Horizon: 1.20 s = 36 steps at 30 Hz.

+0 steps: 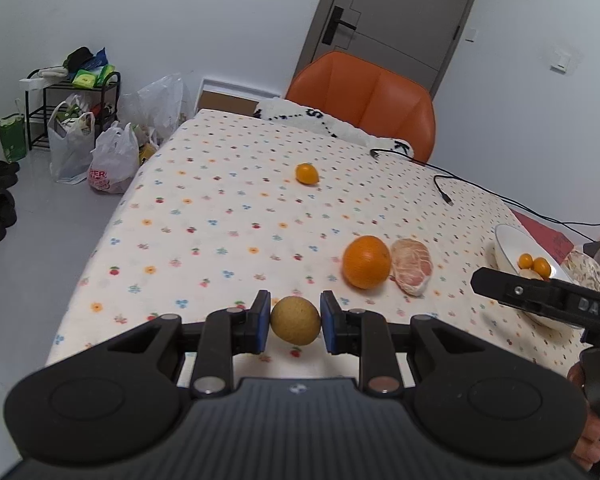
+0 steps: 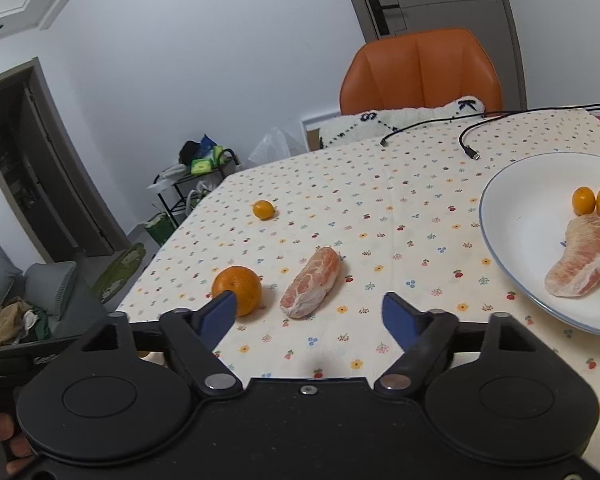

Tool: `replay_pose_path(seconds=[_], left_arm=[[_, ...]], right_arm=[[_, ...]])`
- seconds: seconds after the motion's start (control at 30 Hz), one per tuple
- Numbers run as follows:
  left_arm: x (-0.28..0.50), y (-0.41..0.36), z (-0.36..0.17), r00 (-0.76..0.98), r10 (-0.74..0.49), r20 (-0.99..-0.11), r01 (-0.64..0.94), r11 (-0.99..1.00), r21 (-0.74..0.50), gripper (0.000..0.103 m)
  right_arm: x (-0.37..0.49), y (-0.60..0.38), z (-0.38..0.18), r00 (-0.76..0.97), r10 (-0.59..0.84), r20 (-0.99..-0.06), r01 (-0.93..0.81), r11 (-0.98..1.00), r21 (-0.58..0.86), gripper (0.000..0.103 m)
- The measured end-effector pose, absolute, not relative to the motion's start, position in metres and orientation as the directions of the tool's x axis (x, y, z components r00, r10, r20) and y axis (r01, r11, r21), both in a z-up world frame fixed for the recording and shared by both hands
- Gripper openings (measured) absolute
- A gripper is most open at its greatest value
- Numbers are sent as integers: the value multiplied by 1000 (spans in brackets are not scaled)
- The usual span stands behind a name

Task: Organize fruits
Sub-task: 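Grasp the brown round fruit with the left gripper while the right grasps the pomelo segment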

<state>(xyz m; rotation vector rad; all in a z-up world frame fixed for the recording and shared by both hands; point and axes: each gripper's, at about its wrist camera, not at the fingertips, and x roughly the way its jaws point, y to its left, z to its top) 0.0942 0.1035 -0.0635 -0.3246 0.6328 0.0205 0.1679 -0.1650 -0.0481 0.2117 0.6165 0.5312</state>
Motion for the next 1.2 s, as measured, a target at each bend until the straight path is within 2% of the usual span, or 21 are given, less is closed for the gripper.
replay_pose_path(seconds=[0.13, 0.4, 0.57, 0.83, 1.0, 1.1, 1.17, 1.2], left_arm=[[95, 109, -63, 811, -73, -580, -127, 946, -297, 25], [97, 113, -64, 810, -71, -581, -133, 945, -300, 25], [99, 116, -66, 805, -61, -590, -144, 945, -294, 25], [100, 113, -66, 807, -56, -587, -144, 946, -289, 25], [100, 112, -66, 807, -64, -588, -139, 946, -294, 25], [100, 114, -65, 809, -64, -585, -139, 945, -296, 25], [100, 116, -65, 810, -63, -583, -142, 943, -300, 25], [100, 117, -65, 811, -62, -582, -145, 942, -302, 25]], right_arm=[[179, -157, -51, 682, 530, -505, -404, 848, 344, 61], [199, -139, -62, 665, 525, -532, -395, 851, 346, 50], [208, -133, -73, 637, 531, -558, -387, 847, 364, 25], [207, -150, -71, 649, 523, -552, -366, 851, 376, 15], [204, -156, -66, 674, 474, -567, -346, 880, 324, 16], [204, -149, -64, 667, 489, -562, -377, 872, 311, 23], [205, -142, -64, 671, 484, -562, -393, 875, 284, 43], [205, -138, -64, 673, 480, -562, -400, 876, 270, 46]])
